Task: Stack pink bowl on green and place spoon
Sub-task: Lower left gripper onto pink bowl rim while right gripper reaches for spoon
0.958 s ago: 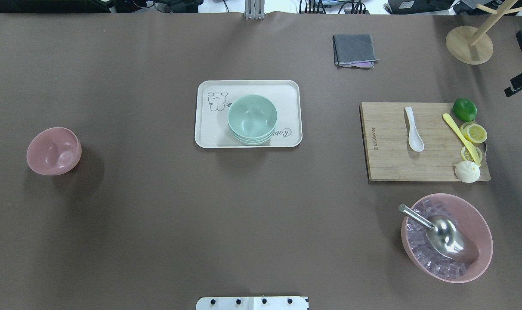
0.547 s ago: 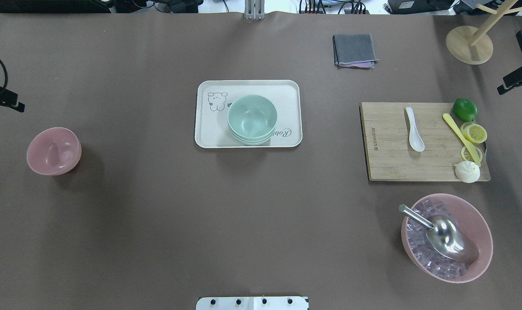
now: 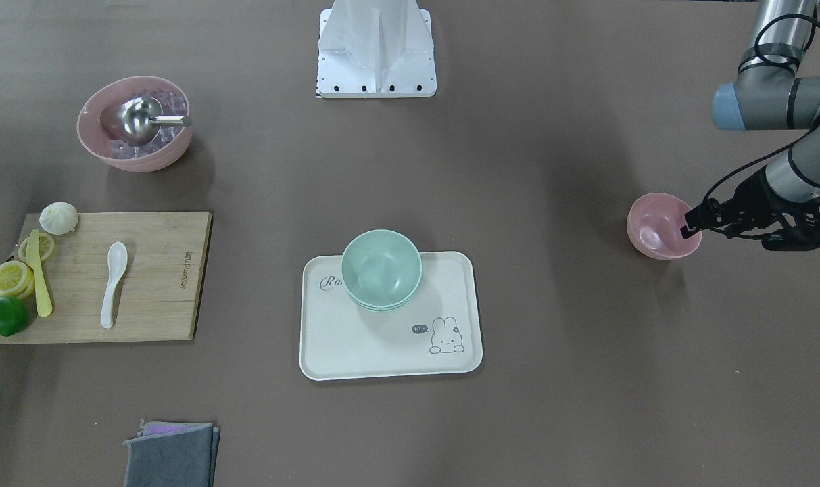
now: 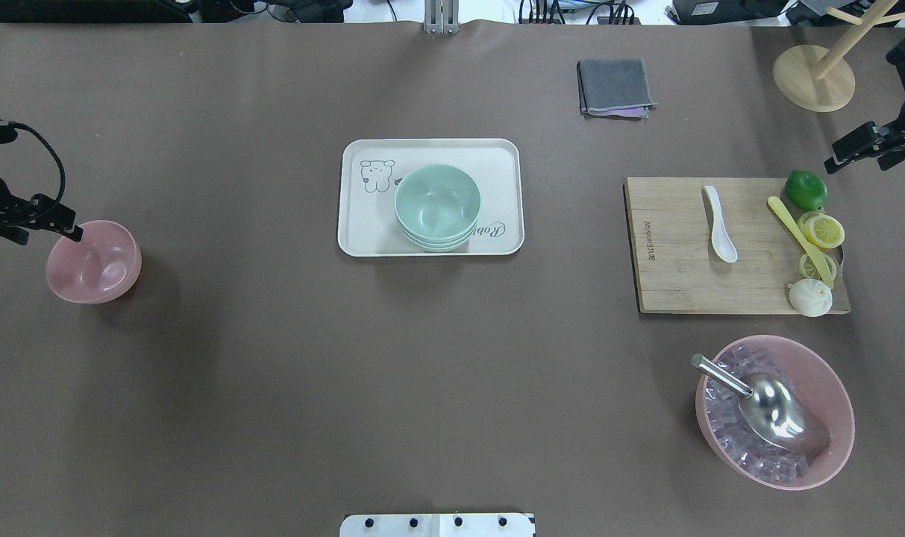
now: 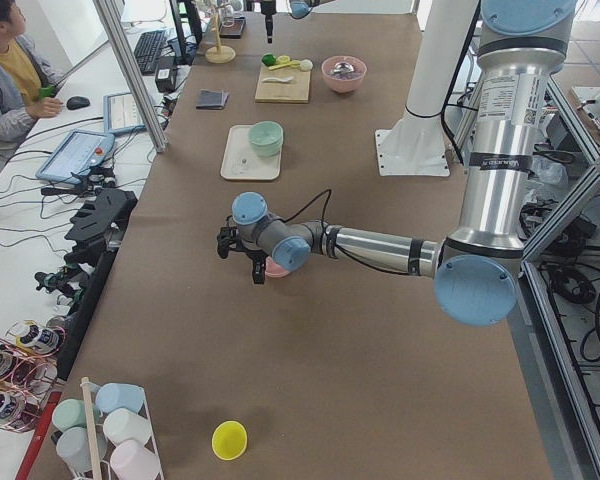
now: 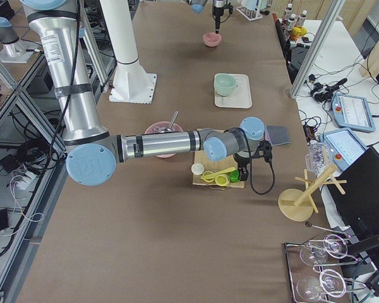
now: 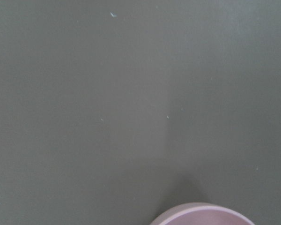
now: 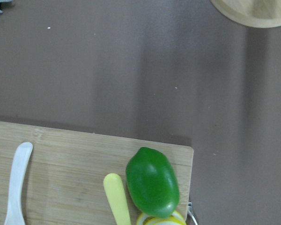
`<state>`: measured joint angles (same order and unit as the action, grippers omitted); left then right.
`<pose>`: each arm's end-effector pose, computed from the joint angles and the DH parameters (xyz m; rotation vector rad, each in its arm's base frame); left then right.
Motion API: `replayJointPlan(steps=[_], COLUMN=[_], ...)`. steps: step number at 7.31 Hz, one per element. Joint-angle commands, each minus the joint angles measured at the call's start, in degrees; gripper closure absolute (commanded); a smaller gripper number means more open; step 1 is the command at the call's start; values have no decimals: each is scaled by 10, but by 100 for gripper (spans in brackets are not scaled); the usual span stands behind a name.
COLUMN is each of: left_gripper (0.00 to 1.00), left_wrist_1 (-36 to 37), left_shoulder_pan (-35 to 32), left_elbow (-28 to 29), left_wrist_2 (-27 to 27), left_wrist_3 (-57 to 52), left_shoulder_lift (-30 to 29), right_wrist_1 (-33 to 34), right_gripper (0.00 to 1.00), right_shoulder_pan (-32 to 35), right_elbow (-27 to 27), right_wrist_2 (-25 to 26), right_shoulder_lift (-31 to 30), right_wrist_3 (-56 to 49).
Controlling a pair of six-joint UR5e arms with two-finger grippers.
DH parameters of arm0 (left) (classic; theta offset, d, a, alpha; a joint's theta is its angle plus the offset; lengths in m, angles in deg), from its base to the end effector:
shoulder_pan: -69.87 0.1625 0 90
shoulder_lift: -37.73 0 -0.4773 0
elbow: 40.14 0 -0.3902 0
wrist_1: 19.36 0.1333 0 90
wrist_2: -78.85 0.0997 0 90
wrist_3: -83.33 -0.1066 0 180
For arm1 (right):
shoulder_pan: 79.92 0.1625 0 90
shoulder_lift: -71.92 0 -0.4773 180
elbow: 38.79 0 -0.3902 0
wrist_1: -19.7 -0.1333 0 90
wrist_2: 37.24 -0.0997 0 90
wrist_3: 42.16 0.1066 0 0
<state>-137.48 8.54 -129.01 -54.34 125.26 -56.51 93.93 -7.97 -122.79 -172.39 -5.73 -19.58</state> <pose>0.2111 -0.5119 0.6321 -0.0012 0.8977 -0.0103 -0.1343 -0.5984 0.6177 0.0729 -0.8559 -0.0779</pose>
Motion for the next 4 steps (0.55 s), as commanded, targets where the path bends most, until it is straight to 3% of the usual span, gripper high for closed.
replayJointPlan(steps=[1,2,3,4], left_gripper=[27,65,93,100], left_wrist_1=[-1,0,0,0], left_shoulder_pan=[26,28,29,29], left_elbow=[-2,0,-2,-3], left_wrist_2=[-1,-1,-2,-3], left_wrist_3=[9,10,10,9], left_shoulder_lift=[7,7,15,16], right_wrist_1=[0,0,0,0], right_gripper=[0,0,0,0], right_shoulder_pan=[-24,-26,-28,-33], right_elbow=[-12,-13,-13,-13], right_wrist_2=[0,0,0,0], right_shoulder_lift=[1,0,0,0], right_wrist_3=[53,54,53,53])
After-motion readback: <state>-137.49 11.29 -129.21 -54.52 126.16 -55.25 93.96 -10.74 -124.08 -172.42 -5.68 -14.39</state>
